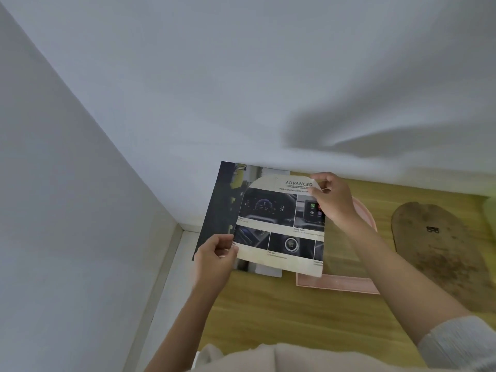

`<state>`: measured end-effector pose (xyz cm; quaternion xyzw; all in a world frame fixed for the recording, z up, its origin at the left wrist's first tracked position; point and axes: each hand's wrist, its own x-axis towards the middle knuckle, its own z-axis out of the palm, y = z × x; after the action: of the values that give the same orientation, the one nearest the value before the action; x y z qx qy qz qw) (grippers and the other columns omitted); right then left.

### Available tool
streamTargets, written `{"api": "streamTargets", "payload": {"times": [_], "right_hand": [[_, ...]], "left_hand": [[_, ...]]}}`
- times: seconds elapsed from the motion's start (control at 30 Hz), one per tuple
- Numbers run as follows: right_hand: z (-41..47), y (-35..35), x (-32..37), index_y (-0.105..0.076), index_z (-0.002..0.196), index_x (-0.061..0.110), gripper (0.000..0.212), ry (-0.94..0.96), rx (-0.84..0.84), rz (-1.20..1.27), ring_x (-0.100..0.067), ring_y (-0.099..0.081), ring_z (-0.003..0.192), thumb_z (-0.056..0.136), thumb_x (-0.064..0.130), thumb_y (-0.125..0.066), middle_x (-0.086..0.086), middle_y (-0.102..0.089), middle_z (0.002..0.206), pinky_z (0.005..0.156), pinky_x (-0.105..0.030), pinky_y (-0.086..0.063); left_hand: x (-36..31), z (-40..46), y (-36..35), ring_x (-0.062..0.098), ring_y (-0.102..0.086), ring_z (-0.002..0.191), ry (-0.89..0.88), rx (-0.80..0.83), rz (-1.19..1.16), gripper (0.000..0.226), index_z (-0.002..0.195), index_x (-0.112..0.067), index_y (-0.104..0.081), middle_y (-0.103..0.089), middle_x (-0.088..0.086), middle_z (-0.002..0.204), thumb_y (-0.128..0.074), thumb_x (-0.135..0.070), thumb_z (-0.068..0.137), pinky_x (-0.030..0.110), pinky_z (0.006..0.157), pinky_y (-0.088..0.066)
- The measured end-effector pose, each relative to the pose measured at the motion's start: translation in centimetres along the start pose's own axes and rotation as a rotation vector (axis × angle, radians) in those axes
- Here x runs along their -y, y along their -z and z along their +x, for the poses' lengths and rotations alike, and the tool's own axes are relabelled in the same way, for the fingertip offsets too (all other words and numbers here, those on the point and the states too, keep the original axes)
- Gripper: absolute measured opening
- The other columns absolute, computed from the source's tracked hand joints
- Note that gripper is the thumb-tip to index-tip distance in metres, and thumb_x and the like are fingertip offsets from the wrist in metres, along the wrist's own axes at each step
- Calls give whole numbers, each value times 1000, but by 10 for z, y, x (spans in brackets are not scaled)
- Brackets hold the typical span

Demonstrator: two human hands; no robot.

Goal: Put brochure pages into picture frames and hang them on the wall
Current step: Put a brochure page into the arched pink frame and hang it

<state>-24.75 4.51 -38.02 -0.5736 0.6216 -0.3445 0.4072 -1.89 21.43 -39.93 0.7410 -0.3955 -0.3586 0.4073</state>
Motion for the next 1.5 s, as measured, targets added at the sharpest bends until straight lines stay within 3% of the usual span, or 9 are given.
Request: {"api": "streamTargets", "payload": {"times": [0.17, 0.3, 0.4, 0.5, 0.67, 0.83, 0.97, 1.27, 1.5], "right_hand": [[-7, 56, -33, -63, 110, 21, 25, -55, -83, -47, -19, -58, 71, 88, 9, -63, -3, -59, 97, 49, -35, -56], [-8, 91, -61, -60, 111, 17, 23, -100, -128, -154, -13, -59, 76, 89, 11, -62, 2, -60, 99, 56, -24, -50], [-6, 107, -78, -60, 109, 19, 21, -129, -80, -225, -12, -61, 74, 89, 14, -62, 2, -62, 96, 58, -33, -56], [-2, 113, -90, -60, 109, 20, 20, -108, -14, -273, -13, -63, 72, 89, 15, -61, 2, -63, 93, 57, -36, -57], [10, 114, -98, -61, 114, 18, 23, -33, 80, -347, -11, -60, 64, 91, 18, -58, 6, -60, 88, 47, -25, -50], [23, 112, -105, -62, 114, 13, 26, 56, 144, -378, -19, -58, 80, 88, 17, -60, -2, -59, 97, 59, -30, -53], [28, 107, -113, -64, 109, 12, 24, 88, 124, -392, -18, -54, 89, 86, 15, -64, -3, -58, 100, 74, -24, -41], [32, 101, -120, -64, 107, 9, 25, 119, 108, -419, -19, -54, 92, 85, 20, -66, -1, -54, 99, 78, -26, -41], [34, 101, -125, -64, 110, 7, 28, 116, 103, -423, -20, -54, 93, 85, 19, -66, -1, -51, 100, 83, -25, -42]], "left_hand": [[-15, -17, -51, 7, -62, 78, -19, 142, 19, 26, 102, -25, -62, -66, -5, 80, -68, -13, 80, 14, 68, -51], [-21, -34, -93, 5, -62, 79, -30, 207, 89, 27, 101, -29, -62, -65, -8, 79, -68, -15, 79, 10, 69, -48], [-27, -48, -114, 6, -60, 79, -64, 247, 145, 29, 92, -35, -56, -62, -10, 79, -68, -12, 78, 8, 67, -47], [-28, -54, -129, 6, -59, 78, -60, 229, 211, 26, 95, -30, -58, -61, -8, 80, -67, -11, 79, 7, 65, -44], [-21, -59, -148, 5, -56, 78, -37, 157, 306, 32, 108, -16, -60, -57, -3, 86, -67, -9, 78, 8, 67, -42], [-23, -64, -154, 5, -56, 78, -10, 76, 328, 31, 109, -15, -59, -53, -2, 95, -67, -10, 79, 18, 74, -48], [-22, -64, -157, 7, -54, 81, 13, 19, 327, 33, 113, -14, -59, -51, -2, 98, -66, -10, 81, 15, 74, -39], [-13, -64, -160, 2, -54, 78, 32, -17, 299, 38, 116, -15, -59, -56, -1, 96, -68, -10, 80, 23, 77, -49], [-9, -65, -163, 4, -55, 79, 29, -31, 264, 37, 115, -17, -60, -57, -1, 97, -67, -9, 80, 20, 74, -46]]}}
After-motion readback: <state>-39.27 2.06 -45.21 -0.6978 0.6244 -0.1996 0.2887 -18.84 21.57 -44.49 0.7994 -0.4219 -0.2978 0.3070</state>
